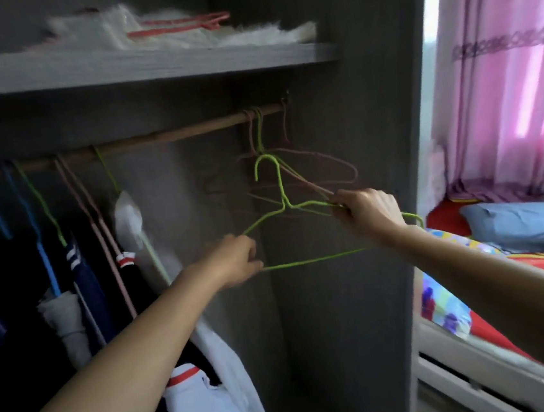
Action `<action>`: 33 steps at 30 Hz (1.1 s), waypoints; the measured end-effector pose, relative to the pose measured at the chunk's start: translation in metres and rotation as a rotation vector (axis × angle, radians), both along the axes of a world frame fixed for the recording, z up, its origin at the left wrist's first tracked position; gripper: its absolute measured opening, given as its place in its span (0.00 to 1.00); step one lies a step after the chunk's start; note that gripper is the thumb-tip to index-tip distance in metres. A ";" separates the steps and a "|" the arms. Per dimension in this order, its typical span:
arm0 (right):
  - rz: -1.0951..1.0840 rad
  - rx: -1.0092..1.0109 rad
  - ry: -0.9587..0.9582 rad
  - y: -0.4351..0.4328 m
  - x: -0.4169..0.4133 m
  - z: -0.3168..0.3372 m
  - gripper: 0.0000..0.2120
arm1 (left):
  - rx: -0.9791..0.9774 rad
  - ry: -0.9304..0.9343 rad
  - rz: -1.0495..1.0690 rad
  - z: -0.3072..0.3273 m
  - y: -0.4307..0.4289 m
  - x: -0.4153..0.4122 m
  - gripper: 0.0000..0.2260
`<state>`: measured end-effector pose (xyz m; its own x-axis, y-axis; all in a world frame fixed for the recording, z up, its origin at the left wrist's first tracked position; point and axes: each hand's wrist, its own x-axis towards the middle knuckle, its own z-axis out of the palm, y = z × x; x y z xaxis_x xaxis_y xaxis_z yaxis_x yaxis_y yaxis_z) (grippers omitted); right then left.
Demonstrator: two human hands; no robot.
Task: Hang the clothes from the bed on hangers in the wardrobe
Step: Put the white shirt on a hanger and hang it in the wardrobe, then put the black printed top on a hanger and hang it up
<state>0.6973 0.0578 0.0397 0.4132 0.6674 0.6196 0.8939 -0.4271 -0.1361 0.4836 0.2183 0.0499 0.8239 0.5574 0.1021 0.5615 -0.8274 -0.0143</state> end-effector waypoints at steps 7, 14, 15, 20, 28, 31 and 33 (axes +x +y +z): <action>-0.112 -0.021 0.054 -0.144 0.052 -0.034 0.11 | -0.012 0.136 -0.126 -0.039 -0.102 0.075 0.15; -0.359 -0.031 0.089 -0.345 0.141 -0.057 0.18 | -0.115 0.244 -0.265 -0.082 -0.234 0.190 0.14; -0.406 -0.041 0.103 -0.377 0.156 -0.062 0.19 | -0.129 0.253 -0.289 -0.091 -0.255 0.210 0.14; -0.606 -0.022 0.210 -0.518 0.213 -0.083 0.19 | -0.193 0.318 -0.441 -0.133 -0.363 0.303 0.12; -0.908 0.068 0.474 -0.661 0.291 -0.137 0.19 | -0.213 0.389 -0.655 -0.182 -0.472 0.449 0.14; -0.992 0.110 0.571 -0.693 0.329 -0.163 0.19 | -0.227 0.418 -0.710 -0.206 -0.493 0.513 0.13; -1.050 0.123 0.612 -0.710 0.361 -0.178 0.18 | -0.251 0.432 -0.747 -0.221 -0.504 0.557 0.12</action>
